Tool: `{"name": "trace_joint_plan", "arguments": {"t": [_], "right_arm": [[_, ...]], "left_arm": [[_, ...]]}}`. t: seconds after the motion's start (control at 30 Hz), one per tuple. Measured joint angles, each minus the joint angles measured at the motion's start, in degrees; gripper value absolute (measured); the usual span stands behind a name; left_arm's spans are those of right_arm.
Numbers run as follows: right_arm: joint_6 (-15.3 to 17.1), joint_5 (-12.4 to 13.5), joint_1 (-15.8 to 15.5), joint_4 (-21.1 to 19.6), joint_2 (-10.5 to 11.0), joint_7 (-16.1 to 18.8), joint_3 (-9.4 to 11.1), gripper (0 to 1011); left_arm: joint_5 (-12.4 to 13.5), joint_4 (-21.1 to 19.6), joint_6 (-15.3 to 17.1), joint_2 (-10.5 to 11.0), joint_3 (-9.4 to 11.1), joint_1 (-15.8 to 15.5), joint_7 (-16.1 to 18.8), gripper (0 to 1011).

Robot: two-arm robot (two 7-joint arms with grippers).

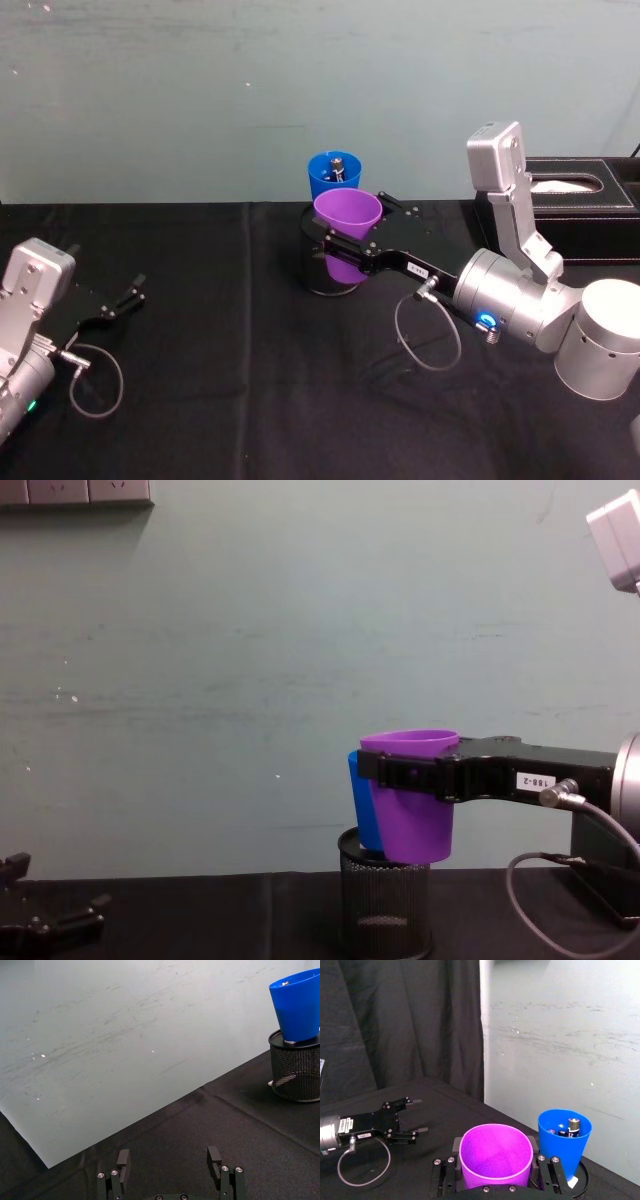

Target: Pick up one cup with a gripper and tap it against the other cup.

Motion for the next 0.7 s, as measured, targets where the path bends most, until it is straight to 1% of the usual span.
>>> {"name": "trace_joint_plan", "arguments": {"t": [0.7], "right_arm": [[0.0, 0.0, 0.0, 0.0, 0.0, 0.0, 0.0, 735]], "left_arm": [[0.0, 0.0, 0.0, 0.0, 0.0, 0.0, 0.0, 1000]]}}
